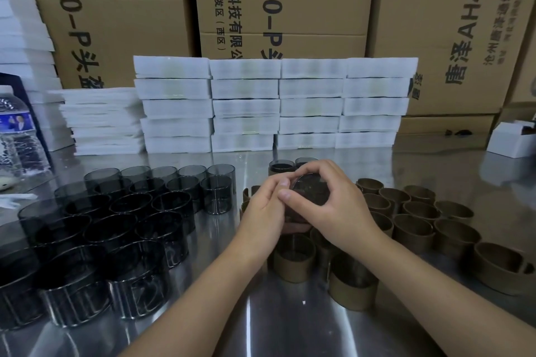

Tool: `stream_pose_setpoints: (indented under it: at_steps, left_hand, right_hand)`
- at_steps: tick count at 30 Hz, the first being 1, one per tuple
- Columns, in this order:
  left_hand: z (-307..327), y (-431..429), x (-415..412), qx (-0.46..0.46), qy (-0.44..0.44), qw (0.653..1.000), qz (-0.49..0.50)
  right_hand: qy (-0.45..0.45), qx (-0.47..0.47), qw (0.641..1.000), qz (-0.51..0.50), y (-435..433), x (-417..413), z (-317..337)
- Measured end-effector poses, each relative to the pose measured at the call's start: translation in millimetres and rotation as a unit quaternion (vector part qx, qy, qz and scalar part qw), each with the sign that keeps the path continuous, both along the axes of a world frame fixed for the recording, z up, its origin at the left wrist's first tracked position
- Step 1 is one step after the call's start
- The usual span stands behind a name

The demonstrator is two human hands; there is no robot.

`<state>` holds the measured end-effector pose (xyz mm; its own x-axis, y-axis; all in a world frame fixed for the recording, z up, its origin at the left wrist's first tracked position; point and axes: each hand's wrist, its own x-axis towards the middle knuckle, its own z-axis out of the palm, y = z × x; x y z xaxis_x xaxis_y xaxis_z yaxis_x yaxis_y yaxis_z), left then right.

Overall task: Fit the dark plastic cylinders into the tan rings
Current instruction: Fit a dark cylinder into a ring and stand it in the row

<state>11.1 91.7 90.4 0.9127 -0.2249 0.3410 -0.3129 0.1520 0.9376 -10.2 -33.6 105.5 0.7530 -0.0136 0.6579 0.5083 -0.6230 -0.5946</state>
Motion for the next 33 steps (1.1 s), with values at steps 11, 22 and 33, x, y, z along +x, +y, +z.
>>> stream_pose_setpoints:
  at_steps: [11,22,33]
  left_hand:
    - [-1.4,1.4,1.1,0.029,-0.030,0.999,0.002]
    - [-0.7,-0.4,-1.6,0.022,-0.029,0.999,-0.007]
    - [-0.9,0.7,-3.8,-0.022,-0.013,1.000,0.006]
  right_hand:
    - [0.002,-0.001,1.000,-0.020,-0.9,2.9,-1.3]
    - [-0.005,0.028,1.000,-0.009,-2.4,2.5,0.9]
    - [0.010,0.083,0.996,0.040,-4.3,8.3,1.9]
